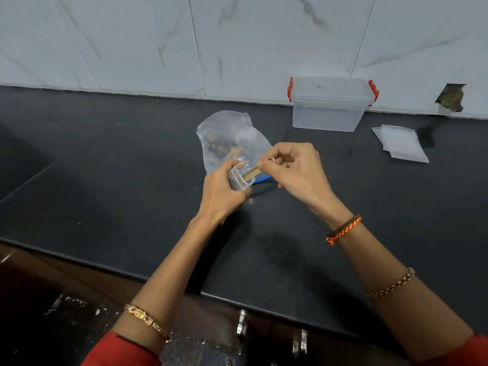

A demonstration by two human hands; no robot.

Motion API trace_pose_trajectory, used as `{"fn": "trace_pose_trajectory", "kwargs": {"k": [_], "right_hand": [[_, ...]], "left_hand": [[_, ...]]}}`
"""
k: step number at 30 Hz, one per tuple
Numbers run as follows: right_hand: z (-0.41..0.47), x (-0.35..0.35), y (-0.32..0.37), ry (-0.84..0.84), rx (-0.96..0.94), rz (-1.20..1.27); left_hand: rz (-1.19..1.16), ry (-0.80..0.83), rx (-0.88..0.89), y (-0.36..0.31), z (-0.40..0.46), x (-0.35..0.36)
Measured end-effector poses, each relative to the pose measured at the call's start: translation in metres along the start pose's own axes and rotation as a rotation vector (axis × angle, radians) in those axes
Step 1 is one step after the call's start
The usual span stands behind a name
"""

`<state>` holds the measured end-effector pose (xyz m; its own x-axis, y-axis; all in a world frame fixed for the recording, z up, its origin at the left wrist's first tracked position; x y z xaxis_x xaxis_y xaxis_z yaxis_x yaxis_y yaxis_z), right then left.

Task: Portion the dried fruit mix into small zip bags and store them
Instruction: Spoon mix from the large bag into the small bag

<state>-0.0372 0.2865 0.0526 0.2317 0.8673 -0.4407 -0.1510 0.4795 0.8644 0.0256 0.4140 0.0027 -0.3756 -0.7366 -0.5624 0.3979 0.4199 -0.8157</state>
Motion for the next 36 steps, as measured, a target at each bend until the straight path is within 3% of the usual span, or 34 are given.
{"fn": "trace_pose_trajectory", "kwargs": {"k": [5, 7, 9, 12, 15, 18, 23, 26, 31, 34, 36], "right_hand": [[-0.028, 0.005, 0.059, -0.050, -0.684, -0.599], [-0.038, 0.005, 0.062, -0.071, -0.833, -0.700], [-0.034, -0.012, 0.054, -0.106, -0.744, -0.552], [-0.014, -0.039, -0.006, -0.150, -0.190, 0.057], [-0.024, -0.039, -0.081, -0.233, 0.319, 0.602], [-0.041, -0.035, -0.113, -0.270, 0.508, 0.810], [-0.053, -0.036, -0.123, -0.210, 0.583, 0.708], [-0.052, -0.033, -0.119, -0.216, 0.552, 0.598], [-0.040, -0.025, -0.109, -0.412, 0.408, 0.436], [-0.026, -0.021, -0.090, -0.511, 0.330, 0.152], [-0.013, -0.011, -0.071, -0.473, 0.269, -0.088]], "left_hand": [[-0.029, -0.035, -0.024, 0.011, 0.003, -0.010], [-0.037, -0.059, -0.027, 0.012, 0.004, -0.015], [-0.038, -0.078, -0.029, 0.013, 0.003, -0.019], [-0.002, -0.132, -0.041, 0.014, 0.001, -0.027], [0.184, -0.182, -0.059, 0.011, 0.002, -0.034], [0.383, -0.118, -0.102, 0.011, 0.010, -0.025], [0.568, -0.062, -0.128, 0.016, 0.021, -0.015], [0.418, -0.181, -0.123, 0.013, 0.019, -0.029], [0.125, -0.290, -0.089, 0.014, 0.016, -0.045], [-0.048, -0.293, -0.087, 0.017, 0.015, -0.046], [-0.146, -0.300, -0.110, 0.026, 0.015, -0.045]]}}
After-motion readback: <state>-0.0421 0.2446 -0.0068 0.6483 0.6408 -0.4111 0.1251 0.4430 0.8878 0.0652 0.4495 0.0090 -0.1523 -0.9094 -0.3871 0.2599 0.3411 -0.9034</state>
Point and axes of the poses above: each hand's wrist, its own z-axis towards the middle knuckle, its own x-axis out of the palm, y = z × x, the point moved 10 cm from there along z, towards the middle knuckle, and after that the axes turned 13 degrees about y, right-handed, at the moved point
